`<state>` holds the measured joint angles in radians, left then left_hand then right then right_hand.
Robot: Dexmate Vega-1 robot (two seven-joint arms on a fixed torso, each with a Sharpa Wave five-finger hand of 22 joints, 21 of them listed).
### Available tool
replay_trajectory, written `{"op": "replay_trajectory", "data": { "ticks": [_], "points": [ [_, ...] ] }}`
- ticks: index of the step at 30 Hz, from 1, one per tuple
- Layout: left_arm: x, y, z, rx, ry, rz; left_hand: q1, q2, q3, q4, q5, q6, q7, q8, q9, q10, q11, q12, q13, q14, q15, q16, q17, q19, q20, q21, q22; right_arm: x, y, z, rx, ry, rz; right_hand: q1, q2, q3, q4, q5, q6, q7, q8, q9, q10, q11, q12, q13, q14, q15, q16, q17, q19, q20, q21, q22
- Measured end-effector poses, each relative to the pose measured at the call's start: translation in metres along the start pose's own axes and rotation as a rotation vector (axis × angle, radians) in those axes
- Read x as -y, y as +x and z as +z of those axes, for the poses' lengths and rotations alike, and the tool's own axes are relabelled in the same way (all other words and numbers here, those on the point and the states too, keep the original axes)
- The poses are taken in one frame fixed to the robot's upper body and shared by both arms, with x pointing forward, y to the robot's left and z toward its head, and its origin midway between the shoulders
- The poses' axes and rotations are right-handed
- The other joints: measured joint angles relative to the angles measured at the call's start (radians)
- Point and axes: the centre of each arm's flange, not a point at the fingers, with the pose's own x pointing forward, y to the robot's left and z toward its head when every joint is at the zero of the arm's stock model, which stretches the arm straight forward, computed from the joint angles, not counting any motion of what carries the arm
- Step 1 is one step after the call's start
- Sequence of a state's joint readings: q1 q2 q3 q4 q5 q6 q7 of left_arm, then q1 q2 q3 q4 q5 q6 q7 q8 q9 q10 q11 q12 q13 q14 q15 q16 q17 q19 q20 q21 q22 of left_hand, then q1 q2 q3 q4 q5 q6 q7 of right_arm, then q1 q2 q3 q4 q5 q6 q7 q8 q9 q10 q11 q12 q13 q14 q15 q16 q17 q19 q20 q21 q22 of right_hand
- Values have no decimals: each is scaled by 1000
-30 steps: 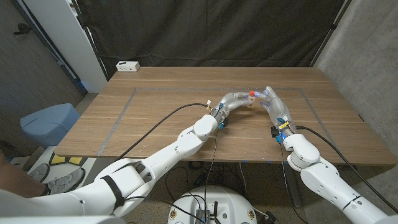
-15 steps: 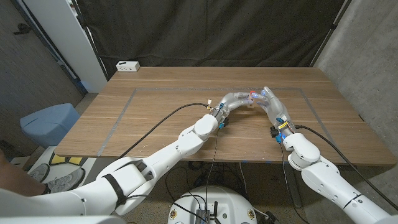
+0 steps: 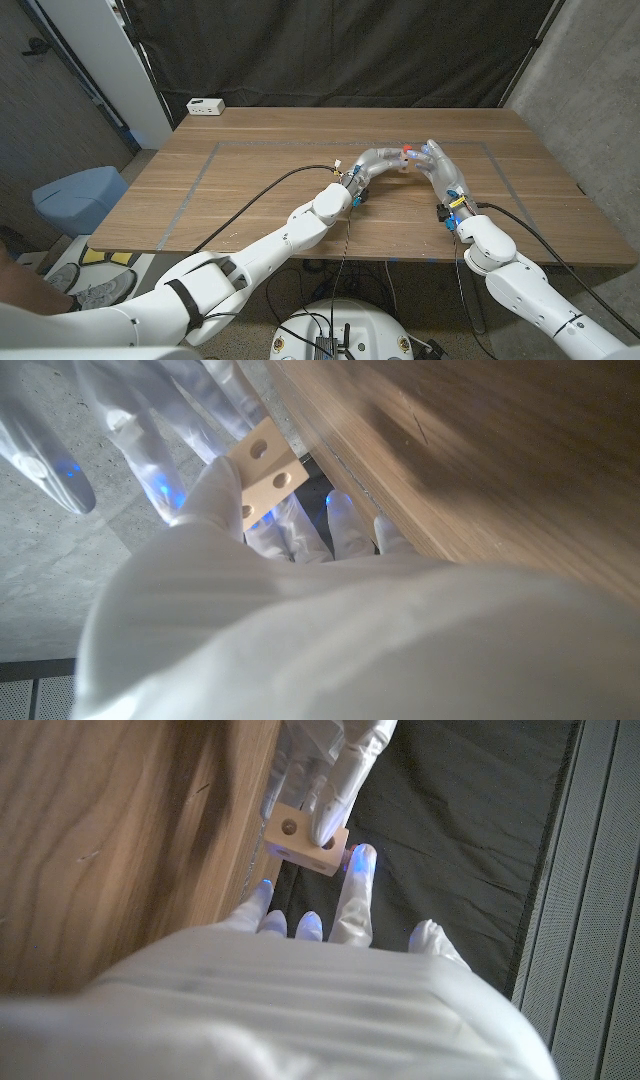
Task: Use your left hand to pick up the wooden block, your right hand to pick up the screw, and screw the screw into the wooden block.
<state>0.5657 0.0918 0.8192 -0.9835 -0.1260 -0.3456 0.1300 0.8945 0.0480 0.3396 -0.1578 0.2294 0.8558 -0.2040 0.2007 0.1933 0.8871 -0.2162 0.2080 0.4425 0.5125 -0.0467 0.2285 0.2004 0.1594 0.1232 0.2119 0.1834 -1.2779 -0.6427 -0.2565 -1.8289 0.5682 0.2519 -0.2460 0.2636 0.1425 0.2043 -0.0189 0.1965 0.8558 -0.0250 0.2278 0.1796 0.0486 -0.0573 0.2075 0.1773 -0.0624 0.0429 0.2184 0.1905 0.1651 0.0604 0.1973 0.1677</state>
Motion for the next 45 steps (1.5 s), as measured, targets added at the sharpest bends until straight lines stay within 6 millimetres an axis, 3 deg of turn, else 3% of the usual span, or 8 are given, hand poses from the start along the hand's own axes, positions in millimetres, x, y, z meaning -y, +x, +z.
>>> {"op": "replay_trajectory", "data": {
  "ticks": [7,17,24,33,45],
  "points": [
    [1,-2,1,4,4,-4,0,0,0,0,-3,0,0,0,0,0,0,-1,0,2,-2,0,0,0,0,0,0,3,-4,3,9,-6,-37,0,0,3,-3,0,5,5,0,0,12,9,0,0,13,-2,4,0,16,6,0,0],
    [3,-5,3,8,10,-3,0,0,0,0,-3,0,0,0,-1,0,0,-4,0,5,-5,0,0,0,0,0,0,6,-6,4,11,-15,-65,4,-4,9,-9,0,-39,-6,-33,0,4,20,-12,0,12,9,-1,0,5,17,0,0],
    [3,-7,3,9,12,-3,0,0,0,0,-3,0,0,0,0,0,0,-4,1,5,-5,0,0,5,5,0,0,8,-7,4,11,-19,-72,4,-4,14,-5,0,-94,-25,-51,0,-21,27,-23,0,-4,25,-12,3,-10,31,-9,0],
    [4,-8,4,11,14,-3,0,0,0,0,0,0,0,0,0,2,-2,-1,0,5,-5,0,0,5,5,0,0,10,-6,4,6,-24,-67,-5,-14,14,-5,0,-145,-41,-51,0,-68,30,-27,2,-34,40,-19,3,-26,40,-13,0],
    [4,-9,4,11,15,-4,0,0,0,0,0,0,0,0,0,2,-2,-1,0,5,-5,0,0,6,5,0,0,13,-2,4,-1,-26,-43,-27,-22,18,-1,0,-222,-43,-58,0,-126,36,-34,2,-77,59,-27,8,-55,36,-13,0]
  ]
}}
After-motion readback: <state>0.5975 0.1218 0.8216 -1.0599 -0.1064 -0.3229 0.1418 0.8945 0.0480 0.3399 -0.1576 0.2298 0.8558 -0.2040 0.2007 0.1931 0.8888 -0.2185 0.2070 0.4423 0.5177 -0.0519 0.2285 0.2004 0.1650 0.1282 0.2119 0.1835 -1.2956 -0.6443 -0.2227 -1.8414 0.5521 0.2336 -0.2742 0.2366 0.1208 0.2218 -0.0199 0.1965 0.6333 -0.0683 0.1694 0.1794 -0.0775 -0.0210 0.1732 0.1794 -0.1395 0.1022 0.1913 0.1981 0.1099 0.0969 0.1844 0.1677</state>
